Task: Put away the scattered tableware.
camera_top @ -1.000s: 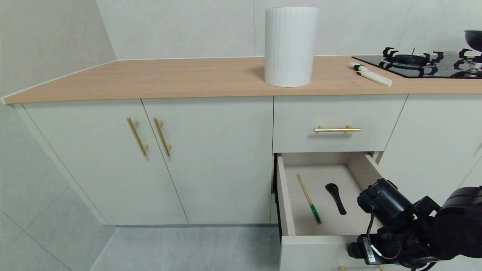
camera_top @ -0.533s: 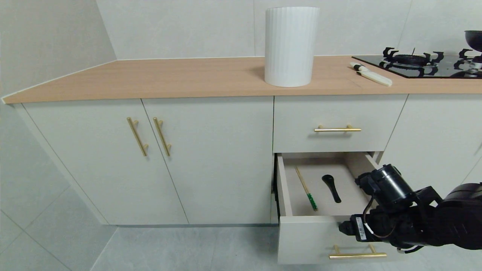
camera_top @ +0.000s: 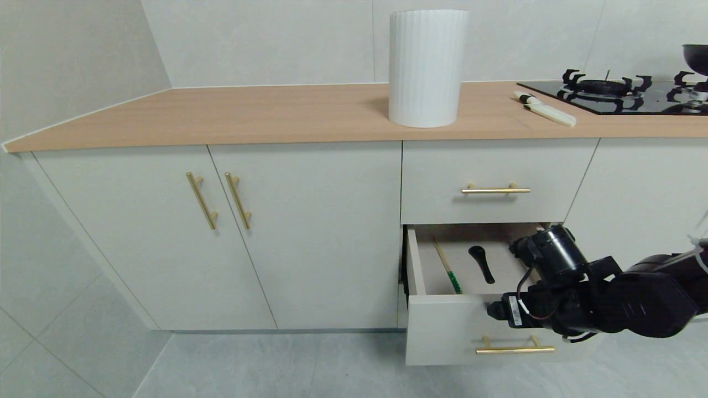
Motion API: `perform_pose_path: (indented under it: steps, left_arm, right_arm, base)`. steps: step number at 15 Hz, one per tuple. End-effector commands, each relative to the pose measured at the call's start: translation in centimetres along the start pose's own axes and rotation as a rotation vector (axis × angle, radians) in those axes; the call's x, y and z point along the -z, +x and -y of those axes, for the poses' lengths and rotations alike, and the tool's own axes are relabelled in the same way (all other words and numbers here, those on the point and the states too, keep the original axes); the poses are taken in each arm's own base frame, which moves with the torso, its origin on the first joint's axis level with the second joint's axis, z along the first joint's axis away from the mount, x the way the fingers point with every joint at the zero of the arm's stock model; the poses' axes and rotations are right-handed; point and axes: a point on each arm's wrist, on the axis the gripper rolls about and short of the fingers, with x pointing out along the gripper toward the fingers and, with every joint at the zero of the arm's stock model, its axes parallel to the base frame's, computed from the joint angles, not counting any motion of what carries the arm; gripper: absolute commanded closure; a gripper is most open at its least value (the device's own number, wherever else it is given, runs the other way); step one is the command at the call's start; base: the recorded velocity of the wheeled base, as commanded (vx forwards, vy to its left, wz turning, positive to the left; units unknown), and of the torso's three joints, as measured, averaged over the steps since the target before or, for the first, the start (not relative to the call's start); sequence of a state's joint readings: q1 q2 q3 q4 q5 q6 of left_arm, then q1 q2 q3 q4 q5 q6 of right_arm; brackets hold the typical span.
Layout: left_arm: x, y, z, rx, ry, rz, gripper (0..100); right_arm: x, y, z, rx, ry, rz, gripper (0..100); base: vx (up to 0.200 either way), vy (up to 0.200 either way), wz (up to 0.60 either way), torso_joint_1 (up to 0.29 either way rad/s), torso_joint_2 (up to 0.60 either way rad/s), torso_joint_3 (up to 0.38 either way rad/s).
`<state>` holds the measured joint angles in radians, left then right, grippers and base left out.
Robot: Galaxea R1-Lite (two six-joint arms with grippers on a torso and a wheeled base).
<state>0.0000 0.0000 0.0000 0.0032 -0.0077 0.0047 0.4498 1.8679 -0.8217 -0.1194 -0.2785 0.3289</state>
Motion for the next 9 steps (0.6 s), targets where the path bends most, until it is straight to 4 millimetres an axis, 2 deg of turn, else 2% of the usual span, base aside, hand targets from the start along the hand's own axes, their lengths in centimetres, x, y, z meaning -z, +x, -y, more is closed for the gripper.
perform_pose_path:
  steps: [1,9]
  left_arm:
    - [0.0,0.0,0.0,0.0,0.0,0.0,0]
    - [0.0,0.0,0.0,0.0,0.0,0.0,0]
  right_arm:
    - [-0.7,1.2,-0.4,0.003,0.001,-0.001,0]
    - [-4.1,3.6,-0.6,0.01,-0.031,0.055,0]
  base:
    - [0.0,0.0,0.0,0.0,0.0,0.0]
    - [0.0,0.0,0.0,0.0,0.0,0.0]
